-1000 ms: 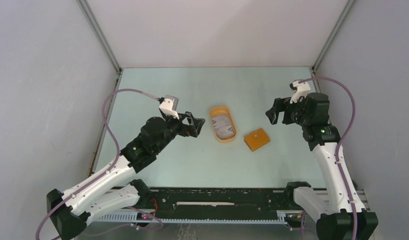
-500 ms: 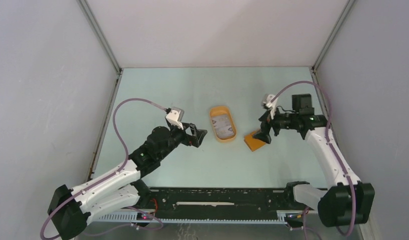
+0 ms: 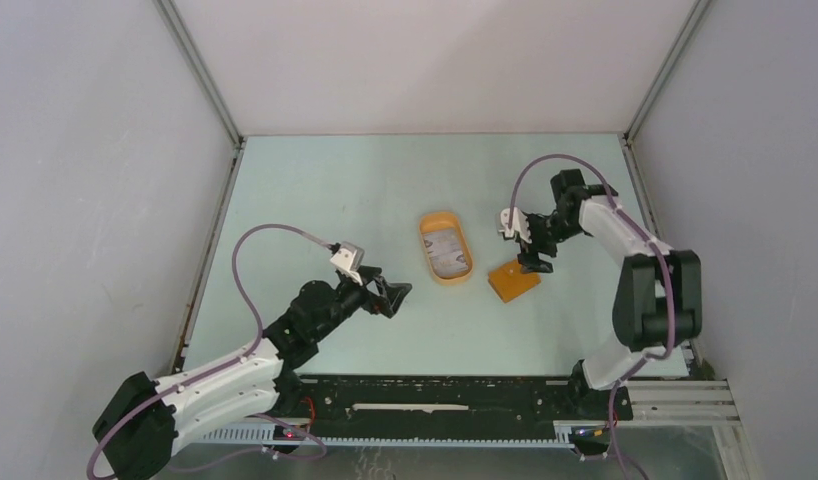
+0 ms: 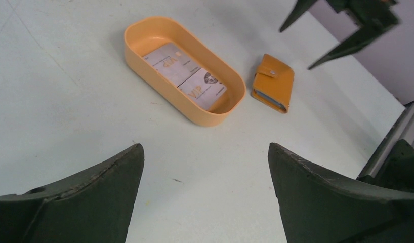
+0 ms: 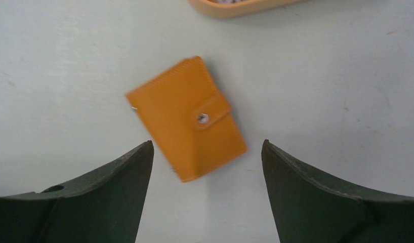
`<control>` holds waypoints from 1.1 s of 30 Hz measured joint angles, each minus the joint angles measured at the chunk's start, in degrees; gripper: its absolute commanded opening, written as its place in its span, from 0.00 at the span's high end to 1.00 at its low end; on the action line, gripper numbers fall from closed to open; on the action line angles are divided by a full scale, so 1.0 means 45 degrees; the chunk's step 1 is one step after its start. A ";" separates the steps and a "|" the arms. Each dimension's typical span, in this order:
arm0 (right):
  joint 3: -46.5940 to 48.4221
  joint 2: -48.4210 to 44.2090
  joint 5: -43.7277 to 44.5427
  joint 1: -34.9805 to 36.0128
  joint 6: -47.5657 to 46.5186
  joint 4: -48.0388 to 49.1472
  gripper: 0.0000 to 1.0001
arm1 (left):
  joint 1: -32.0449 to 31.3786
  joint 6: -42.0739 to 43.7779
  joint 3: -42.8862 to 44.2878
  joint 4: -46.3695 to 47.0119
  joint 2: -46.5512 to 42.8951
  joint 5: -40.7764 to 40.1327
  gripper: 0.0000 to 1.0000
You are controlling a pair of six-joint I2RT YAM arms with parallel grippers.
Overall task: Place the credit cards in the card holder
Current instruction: Move the card holder to the center of the board.
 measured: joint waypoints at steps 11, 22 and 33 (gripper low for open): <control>0.3118 0.4371 0.1982 0.0753 -0.0996 -0.1472 0.37 | 0.0000 -0.0374 -0.0690 0.0855 -0.0704 0.0287 0.14; 0.3808 0.5134 0.2399 0.1020 -0.0155 -0.2555 0.83 | 0.0000 -0.1161 -0.1277 0.0894 -0.1894 0.0374 0.32; 0.0597 0.2764 0.1695 0.2084 0.4595 -0.1039 1.00 | -0.0010 -0.3143 -0.2103 0.1452 -0.1841 0.0525 0.46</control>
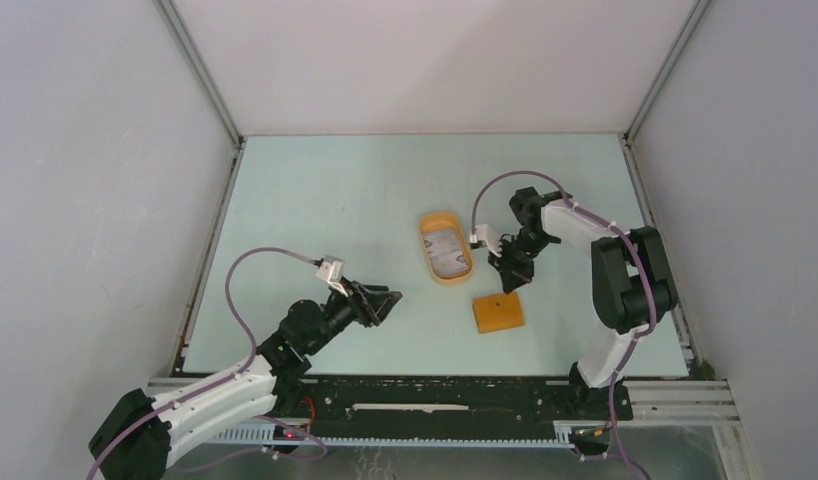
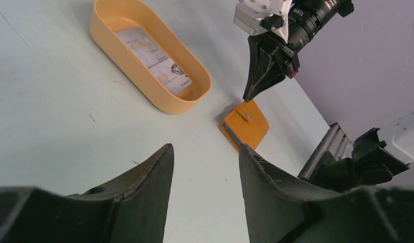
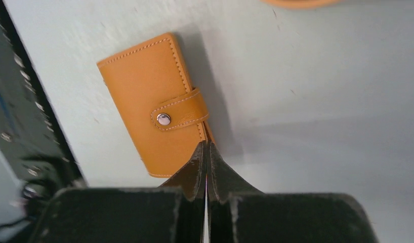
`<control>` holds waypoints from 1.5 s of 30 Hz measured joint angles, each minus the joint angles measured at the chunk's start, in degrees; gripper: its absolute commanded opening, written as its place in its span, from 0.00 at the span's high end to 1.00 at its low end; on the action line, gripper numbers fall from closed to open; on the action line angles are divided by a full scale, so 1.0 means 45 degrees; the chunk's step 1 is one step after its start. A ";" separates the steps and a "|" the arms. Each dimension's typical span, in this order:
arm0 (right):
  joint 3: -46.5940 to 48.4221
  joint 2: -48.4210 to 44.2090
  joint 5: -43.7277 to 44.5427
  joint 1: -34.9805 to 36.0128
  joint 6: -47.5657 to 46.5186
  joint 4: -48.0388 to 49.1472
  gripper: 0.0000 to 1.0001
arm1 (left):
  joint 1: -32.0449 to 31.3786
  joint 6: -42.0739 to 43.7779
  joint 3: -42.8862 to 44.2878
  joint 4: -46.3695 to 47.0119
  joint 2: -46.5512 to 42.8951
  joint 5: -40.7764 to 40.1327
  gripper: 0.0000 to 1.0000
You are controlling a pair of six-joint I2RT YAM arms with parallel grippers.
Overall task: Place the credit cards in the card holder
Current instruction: Move the card holder to the center of the board.
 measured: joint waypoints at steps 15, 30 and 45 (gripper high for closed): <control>-0.1588 -0.2429 -0.1229 0.1481 0.6130 0.2215 0.57 | -0.0797 -0.1617 -0.0165 0.1321 0.1248 0.0024 0.47; -0.4133 -0.3308 0.2239 -0.0321 0.4483 0.2045 0.93 | -0.0923 -0.1647 -0.0233 0.1666 0.1331 -0.0034 0.46; -0.3361 -0.2603 0.0782 0.3827 0.8296 0.3944 0.95 | -0.0928 -0.2186 -0.0636 0.1428 0.0194 -0.0670 0.46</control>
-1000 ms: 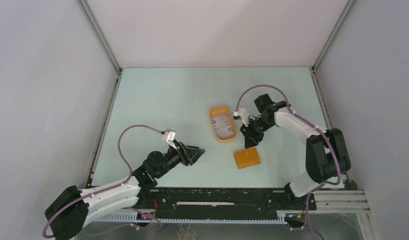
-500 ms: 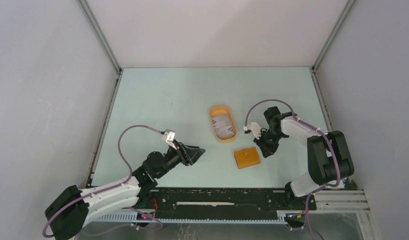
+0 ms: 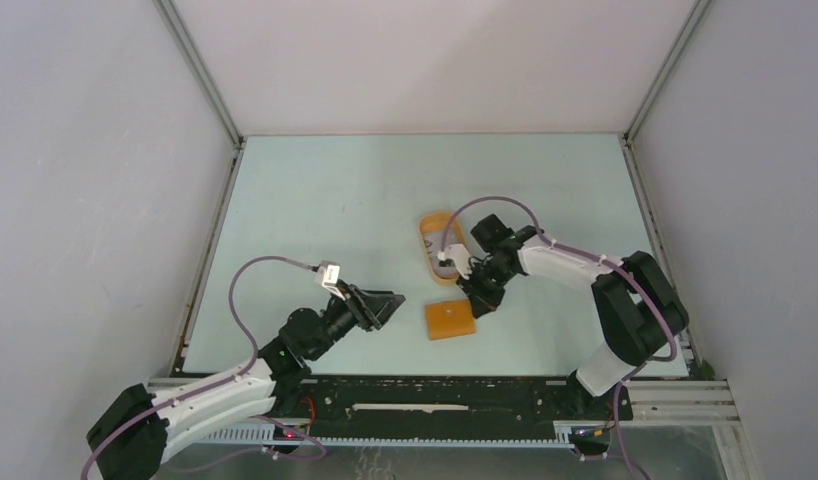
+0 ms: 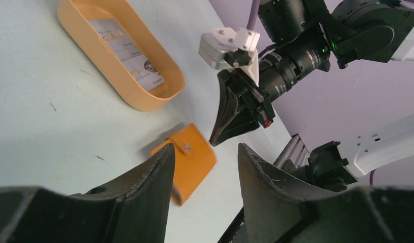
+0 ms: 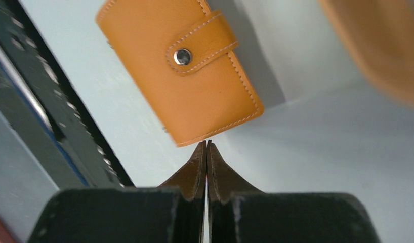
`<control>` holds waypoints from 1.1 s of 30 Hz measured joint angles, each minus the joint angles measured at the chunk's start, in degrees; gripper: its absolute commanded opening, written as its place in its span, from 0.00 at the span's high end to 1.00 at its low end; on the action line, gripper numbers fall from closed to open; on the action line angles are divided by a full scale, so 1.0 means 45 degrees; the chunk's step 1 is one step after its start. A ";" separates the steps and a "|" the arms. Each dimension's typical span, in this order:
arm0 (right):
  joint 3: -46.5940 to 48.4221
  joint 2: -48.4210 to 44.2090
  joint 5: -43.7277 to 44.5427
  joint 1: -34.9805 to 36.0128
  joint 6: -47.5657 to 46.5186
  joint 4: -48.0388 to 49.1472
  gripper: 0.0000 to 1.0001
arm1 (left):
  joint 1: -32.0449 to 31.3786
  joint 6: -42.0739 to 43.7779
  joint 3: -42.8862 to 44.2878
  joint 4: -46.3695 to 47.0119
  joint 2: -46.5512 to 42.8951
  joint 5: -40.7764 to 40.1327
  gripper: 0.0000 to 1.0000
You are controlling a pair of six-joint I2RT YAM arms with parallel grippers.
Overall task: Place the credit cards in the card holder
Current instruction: Move the card holder to the center of the board, then open the card holder at the center of the board.
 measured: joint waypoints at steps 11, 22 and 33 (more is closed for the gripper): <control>0.0787 -0.0709 -0.1447 0.1676 0.0563 0.1156 0.49 | -0.0019 -0.1132 0.0000 -0.2195 -0.1627 -0.0967 0.45; 0.1520 -0.0986 -0.1384 0.2137 0.0398 0.1831 0.46 | -0.0019 -0.1763 0.0000 -0.1889 0.0831 -0.1175 0.57; 0.1418 0.0704 0.2132 0.3589 0.3609 0.2108 0.40 | -0.0121 -0.2817 0.0005 -0.0117 0.4216 -0.0869 0.59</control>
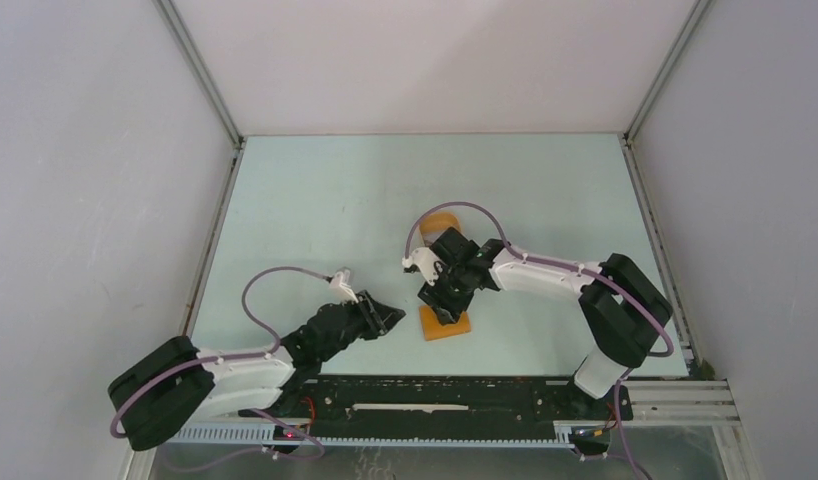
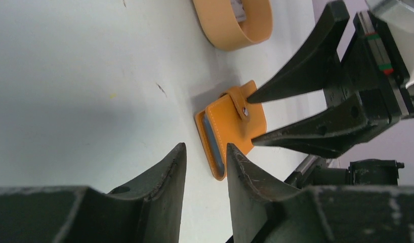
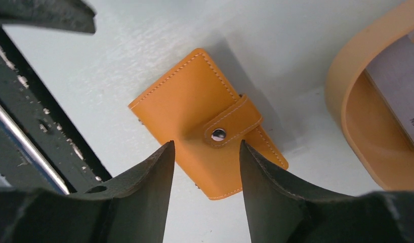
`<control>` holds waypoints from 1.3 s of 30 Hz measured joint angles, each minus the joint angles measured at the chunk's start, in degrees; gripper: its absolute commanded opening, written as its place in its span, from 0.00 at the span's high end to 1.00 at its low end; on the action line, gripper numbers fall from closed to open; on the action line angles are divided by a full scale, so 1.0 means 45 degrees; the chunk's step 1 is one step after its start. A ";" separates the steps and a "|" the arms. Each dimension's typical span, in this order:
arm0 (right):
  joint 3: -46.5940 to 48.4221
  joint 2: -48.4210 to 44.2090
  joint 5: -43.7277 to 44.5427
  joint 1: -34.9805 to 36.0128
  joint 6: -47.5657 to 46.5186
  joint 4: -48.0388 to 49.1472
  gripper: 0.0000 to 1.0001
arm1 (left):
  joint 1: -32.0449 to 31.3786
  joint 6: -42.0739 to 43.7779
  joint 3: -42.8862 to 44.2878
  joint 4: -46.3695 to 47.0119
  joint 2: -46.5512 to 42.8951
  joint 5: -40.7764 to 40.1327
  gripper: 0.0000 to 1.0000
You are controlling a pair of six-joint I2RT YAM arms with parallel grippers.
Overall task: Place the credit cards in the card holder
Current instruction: Open the card holder at the center of the board.
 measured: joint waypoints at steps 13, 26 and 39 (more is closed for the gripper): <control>0.0379 0.0593 0.1535 0.0442 0.0758 0.0209 0.52 | -0.1112 -0.0699 0.0364 0.2521 0.3852 0.0525 0.61; 0.0559 0.0753 0.1778 0.0505 0.0699 0.0189 0.86 | -0.1195 -0.1574 0.0933 0.5561 0.6946 0.1282 0.61; 0.0602 0.0593 0.1103 0.0238 0.0335 0.0155 1.00 | -0.1195 -0.1880 0.1185 0.5727 0.7621 0.1520 1.00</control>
